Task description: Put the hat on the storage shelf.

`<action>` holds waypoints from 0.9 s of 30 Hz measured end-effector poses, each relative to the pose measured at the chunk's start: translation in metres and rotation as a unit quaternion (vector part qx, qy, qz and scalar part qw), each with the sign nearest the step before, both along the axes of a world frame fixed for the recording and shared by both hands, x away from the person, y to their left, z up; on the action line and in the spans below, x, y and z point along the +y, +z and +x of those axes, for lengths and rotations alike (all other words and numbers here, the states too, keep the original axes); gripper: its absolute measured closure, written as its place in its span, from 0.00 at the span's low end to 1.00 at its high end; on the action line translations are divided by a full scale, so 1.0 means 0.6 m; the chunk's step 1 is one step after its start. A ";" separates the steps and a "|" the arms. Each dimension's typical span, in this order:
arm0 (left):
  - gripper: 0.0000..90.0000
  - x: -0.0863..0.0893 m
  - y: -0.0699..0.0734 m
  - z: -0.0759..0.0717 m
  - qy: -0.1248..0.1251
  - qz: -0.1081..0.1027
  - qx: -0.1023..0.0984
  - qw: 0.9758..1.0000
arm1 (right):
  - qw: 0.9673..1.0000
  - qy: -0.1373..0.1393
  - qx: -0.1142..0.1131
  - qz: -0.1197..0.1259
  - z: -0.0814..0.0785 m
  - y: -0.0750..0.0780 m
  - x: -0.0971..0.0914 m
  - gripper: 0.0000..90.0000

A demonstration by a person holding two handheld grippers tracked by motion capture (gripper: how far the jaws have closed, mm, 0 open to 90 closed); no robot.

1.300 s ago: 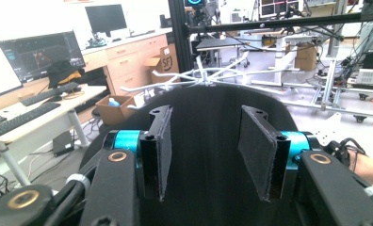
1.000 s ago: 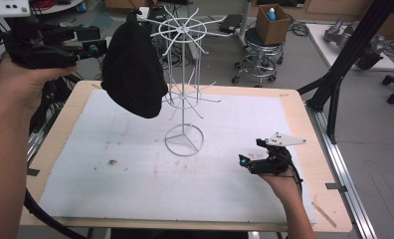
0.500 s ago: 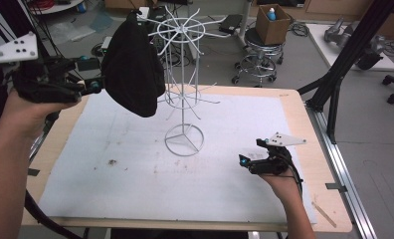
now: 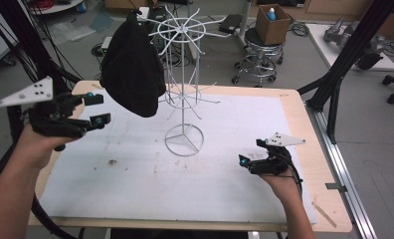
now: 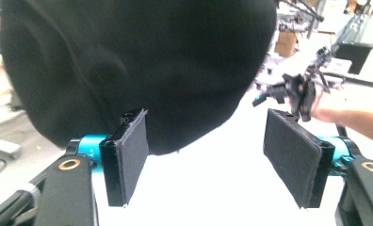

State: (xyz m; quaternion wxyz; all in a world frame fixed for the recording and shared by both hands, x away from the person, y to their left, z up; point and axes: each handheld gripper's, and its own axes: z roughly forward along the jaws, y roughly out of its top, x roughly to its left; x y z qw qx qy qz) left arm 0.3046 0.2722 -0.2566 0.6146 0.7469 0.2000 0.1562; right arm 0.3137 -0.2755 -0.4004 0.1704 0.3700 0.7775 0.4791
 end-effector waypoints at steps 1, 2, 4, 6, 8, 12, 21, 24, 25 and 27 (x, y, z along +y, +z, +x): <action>0.35 -0.001 -0.011 -0.002 0.000 -0.003 0.002 1.000 | 1.000 -0.001 0.000 0.000 0.000 0.001 -0.002 0.07; 0.35 -0.001 -0.030 -0.003 -0.002 -0.006 0.007 1.000 | 1.000 -0.003 0.000 0.002 0.000 0.001 -0.004 0.07; 0.34 -0.004 -0.051 -0.004 -0.002 -0.010 0.016 1.000 | 1.000 -0.003 -0.002 0.000 0.001 0.000 -0.006 0.07; 0.33 -0.012 -0.073 -0.003 0.002 -0.002 0.024 1.000 | 1.000 -0.003 0.001 0.000 0.000 0.000 -0.005 0.07; 0.32 -0.016 -0.082 -0.002 0.003 0.003 0.028 1.000 | 1.000 -0.002 0.000 0.001 0.001 0.000 -0.005 0.07; 0.31 -0.035 -0.121 0.004 0.002 0.015 0.038 0.999 | 1.000 -0.003 0.001 0.000 0.000 0.000 -0.005 0.07; 0.30 -0.059 -0.181 0.016 0.022 0.055 0.062 0.996 | 1.000 -0.004 0.007 -0.005 0.003 -0.003 -0.004 0.07; 0.30 -0.063 -0.200 0.021 0.025 0.062 0.071 0.995 | 1.000 -0.007 0.003 -0.006 0.003 -0.003 -0.007 0.07; 0.30 -0.062 -0.205 0.023 0.024 0.061 0.075 0.995 | 1.000 -0.009 0.005 -0.006 0.003 -0.002 -0.008 0.07; 0.30 -0.062 -0.217 0.028 0.025 0.064 0.080 0.994 | 1.000 -0.010 0.004 -0.004 0.003 -0.002 -0.009 0.07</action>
